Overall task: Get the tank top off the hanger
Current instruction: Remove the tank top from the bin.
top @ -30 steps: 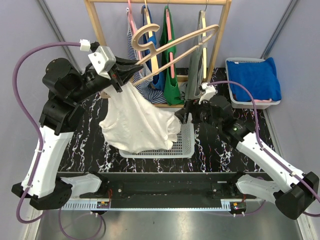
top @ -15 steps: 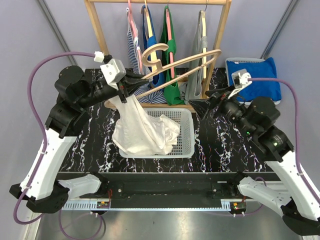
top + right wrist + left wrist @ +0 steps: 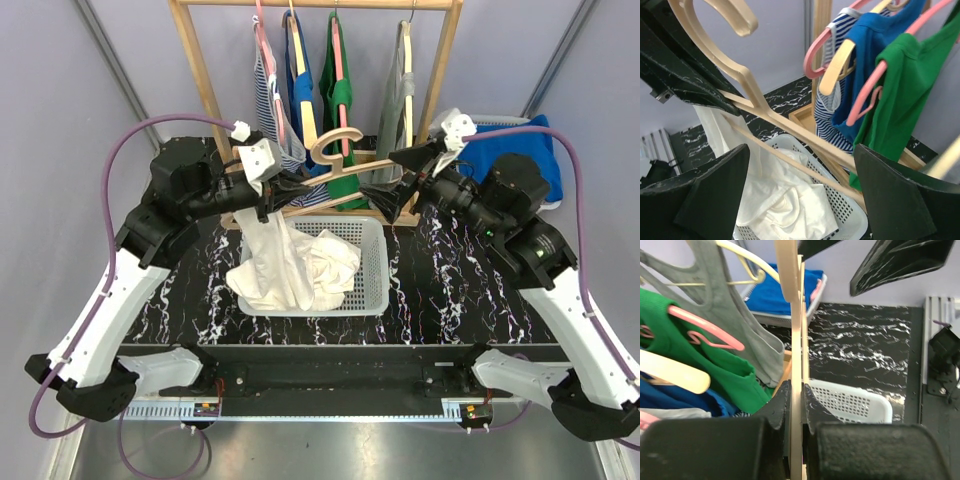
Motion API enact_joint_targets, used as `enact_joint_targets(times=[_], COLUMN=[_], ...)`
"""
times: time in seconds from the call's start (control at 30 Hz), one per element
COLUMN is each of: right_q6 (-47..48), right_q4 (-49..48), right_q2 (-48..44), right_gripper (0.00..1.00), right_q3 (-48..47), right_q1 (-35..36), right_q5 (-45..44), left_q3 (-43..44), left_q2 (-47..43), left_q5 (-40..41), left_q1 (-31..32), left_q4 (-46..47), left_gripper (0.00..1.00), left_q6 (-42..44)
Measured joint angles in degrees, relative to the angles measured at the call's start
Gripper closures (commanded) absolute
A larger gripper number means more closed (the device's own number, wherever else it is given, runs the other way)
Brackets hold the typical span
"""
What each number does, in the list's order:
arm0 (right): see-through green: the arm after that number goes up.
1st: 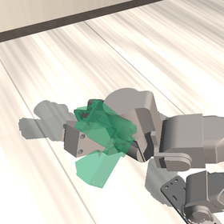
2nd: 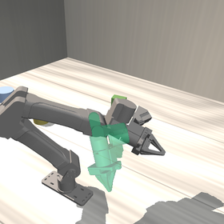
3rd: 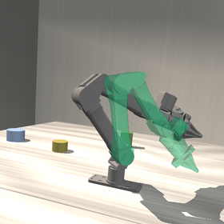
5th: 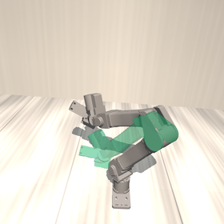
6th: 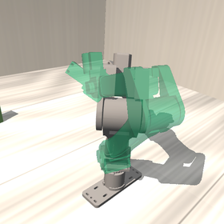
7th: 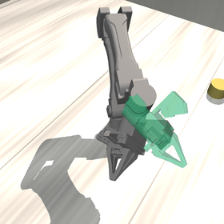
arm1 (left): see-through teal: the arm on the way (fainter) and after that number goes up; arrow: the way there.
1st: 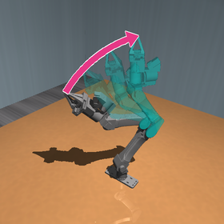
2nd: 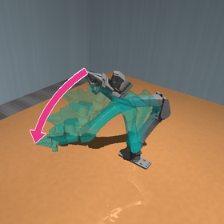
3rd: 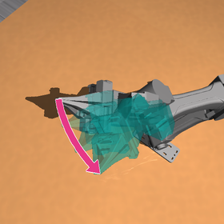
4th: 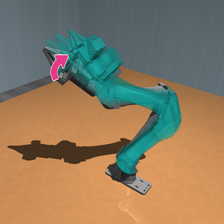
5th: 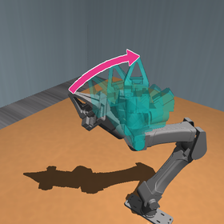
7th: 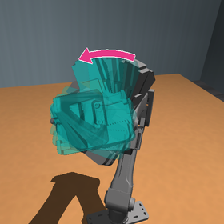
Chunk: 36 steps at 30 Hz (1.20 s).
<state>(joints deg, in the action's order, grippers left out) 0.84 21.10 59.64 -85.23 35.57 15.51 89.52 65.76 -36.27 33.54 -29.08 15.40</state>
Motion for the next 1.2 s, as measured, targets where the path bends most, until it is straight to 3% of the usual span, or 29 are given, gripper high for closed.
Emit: enact_joint_targets(times=[0.43, 0.77, 0.97, 1.0, 1.1, 1.17, 1.2], right_q6=[5.4, 4.7, 3.4, 3.0, 2.0, 1.6, 1.7], right_q4=[0.2, -2.0, -5.0, -5.9, -7.5, -7.8, -8.0], right_q2=[3.7, 4.9, 4.9, 4.7, 4.0, 3.4, 3.2], right_gripper=[0.09, 0.21, 0.52, 0.63, 0.77, 0.81, 0.81], right_q3=[-5.0, -3.8, -1.9, -1.5, -0.3, 0.3, 0.5], right_q1=[0.1, 0.1, 0.1, 0.1, 0.3, 0.6, 0.6], right_q5=[11.3, 15.7, 15.6, 15.6, 15.7, 15.5, 15.4], left_q3=[0.1, 2.7, 3.4, 3.4, 3.4, 3.4, 3.4], left_q2=[2.7, 4.0, 4.0, 4.0, 4.0, 4.0, 4.0], left_q5=[-5.4, -6.0, -6.0, -6.0, -5.9, -5.6, -5.6], left_q1=[1.3, 3.0, 4.0, 4.1, 4.3, 4.3, 4.3], left_q4=[-1.3, -2.1, -2.1, -2.2, -2.2, -2.2, -2.2], left_gripper=[1.00, 1.00, 1.00, 1.00, 1.00, 0.88, 0.67], left_q6=[1.1, 1.1, 1.1, 1.1, 1.1, 1.4, 1.7])
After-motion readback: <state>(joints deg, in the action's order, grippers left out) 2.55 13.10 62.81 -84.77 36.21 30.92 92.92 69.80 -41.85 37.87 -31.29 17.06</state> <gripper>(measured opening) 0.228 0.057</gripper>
